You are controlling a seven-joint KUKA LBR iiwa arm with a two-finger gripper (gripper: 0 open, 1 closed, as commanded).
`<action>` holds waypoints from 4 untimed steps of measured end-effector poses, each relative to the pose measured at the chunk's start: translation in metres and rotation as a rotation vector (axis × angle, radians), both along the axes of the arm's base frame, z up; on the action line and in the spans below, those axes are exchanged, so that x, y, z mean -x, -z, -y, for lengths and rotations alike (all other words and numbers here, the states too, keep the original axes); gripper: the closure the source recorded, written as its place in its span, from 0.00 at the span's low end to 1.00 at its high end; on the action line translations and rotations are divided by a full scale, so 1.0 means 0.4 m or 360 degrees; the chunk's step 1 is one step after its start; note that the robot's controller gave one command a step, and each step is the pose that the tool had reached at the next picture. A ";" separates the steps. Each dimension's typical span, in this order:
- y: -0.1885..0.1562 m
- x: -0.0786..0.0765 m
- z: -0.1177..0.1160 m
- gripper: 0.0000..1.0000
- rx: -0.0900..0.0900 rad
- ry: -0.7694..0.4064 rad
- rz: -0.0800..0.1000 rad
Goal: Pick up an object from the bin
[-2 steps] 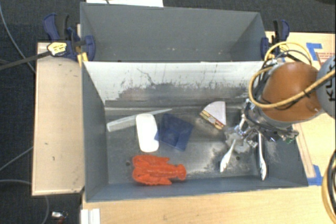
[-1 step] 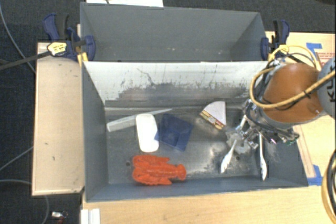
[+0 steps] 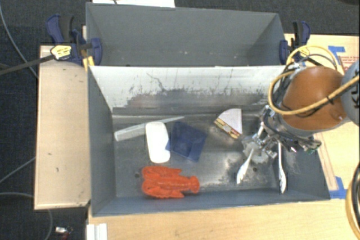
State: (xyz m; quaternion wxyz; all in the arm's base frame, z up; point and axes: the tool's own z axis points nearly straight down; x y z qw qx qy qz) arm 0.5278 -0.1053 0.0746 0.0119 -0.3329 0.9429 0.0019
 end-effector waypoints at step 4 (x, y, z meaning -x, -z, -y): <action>-0.138 0.005 0.022 1.00 -0.0012 0.0124 -0.0005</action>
Offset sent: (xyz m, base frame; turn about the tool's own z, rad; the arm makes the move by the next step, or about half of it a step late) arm -0.0032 -0.0065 -0.0033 0.0291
